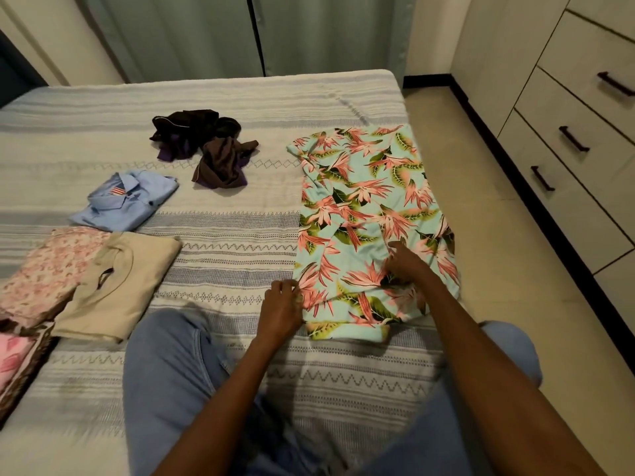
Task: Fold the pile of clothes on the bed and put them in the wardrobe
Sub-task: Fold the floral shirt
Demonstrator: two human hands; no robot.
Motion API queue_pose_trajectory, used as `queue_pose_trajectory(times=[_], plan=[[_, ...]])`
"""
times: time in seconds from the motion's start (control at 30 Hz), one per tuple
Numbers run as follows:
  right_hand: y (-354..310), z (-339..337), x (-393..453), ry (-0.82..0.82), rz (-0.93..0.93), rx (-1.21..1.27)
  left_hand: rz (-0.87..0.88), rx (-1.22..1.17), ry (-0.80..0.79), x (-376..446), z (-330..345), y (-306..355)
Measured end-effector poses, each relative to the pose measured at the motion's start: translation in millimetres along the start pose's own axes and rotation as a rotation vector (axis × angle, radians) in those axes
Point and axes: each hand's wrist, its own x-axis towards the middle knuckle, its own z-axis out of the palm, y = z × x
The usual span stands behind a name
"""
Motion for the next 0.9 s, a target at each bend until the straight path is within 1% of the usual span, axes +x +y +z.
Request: queue_pose_trajectory(times=[0.13,0.2,0.27,0.33,0.4,0.47,0.57,0.63,0.77,0.9], plan=[[6,0,-20,0.128,0.025,0.399,0.046,-0.047,-0.095,-4,-4,-3],[12,2,-25,0.163,0.028,0.514,0.041,-0.04,-0.109,-6,-6,-4],[17,2,-28,0.197,0.017,0.549,0.072,0.004,-0.107,-9,-7,-5],[20,2,-29,0.24,-0.009,0.5,0.126,0.108,-0.097,-12,-7,-6],[21,2,-33,0.309,-0.033,0.413,0.2,0.231,-0.06,-17,-6,-6],[21,3,-38,0.345,-0.032,0.291,0.252,0.332,-0.049,-21,-6,-5],[22,6,-44,0.29,-0.009,0.008,0.298,0.426,0.002,-20,-4,-12],[21,9,-44,0.303,0.0,-0.086,0.29,0.435,0.045,-16,-4,-14],[11,15,-42,0.396,-0.049,-0.271,0.329,0.326,0.096,-5,0,0],[3,25,-32,0.369,-0.224,-0.322,0.386,0.27,-0.003,17,16,15]])
